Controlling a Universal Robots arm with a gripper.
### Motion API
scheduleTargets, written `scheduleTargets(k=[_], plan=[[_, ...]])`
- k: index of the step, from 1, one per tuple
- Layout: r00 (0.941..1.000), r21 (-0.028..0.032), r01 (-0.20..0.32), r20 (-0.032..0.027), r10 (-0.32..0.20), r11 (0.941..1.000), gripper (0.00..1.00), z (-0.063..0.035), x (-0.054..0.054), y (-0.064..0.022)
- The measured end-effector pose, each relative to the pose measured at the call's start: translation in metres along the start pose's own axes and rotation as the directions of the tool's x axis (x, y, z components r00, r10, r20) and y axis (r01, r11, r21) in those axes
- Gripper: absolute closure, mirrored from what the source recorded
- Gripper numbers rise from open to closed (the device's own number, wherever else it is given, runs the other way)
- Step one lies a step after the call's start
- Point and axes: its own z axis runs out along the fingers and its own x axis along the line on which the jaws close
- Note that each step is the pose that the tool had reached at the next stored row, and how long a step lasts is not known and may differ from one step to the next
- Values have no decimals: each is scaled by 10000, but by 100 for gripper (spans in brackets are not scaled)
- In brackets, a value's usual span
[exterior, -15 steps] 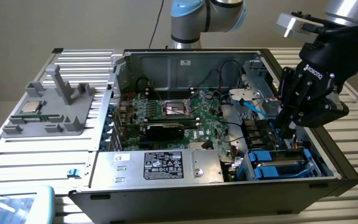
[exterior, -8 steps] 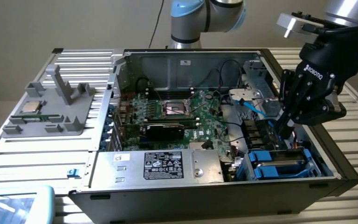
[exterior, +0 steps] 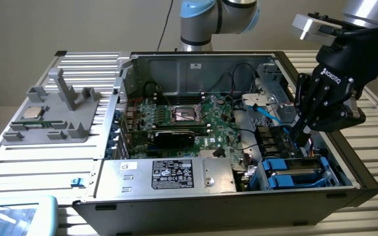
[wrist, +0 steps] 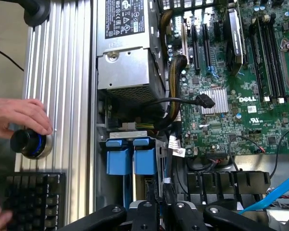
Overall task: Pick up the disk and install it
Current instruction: 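Insert the first disk wire, then insert the second disk wire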
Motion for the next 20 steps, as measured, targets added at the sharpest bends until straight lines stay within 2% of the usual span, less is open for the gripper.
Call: scheduleTargets(k=[7,8,10,12,13,14,15,16,20], plan=[[10000,-2,-3,2,3,10000,84,2,5,4],[10000,-3,-1,19,1,10000,84,5,12,7],[9999,-8,22,123,-22,10000,84,9,37,5],[9995,-18,60,309,-60,10000,84,15,63,4],[9990,-25,88,441,-87,10000,84,19,78,2],[9985,-30,109,543,-107,9999,84,23,94,1],[9981,-33,122,608,-120,9999,84,32,118,-2],[9980,-33,125,627,-122,9999,84,43,134,-1],[9979,11,116,630,-117,9999,84,92,151,15]])
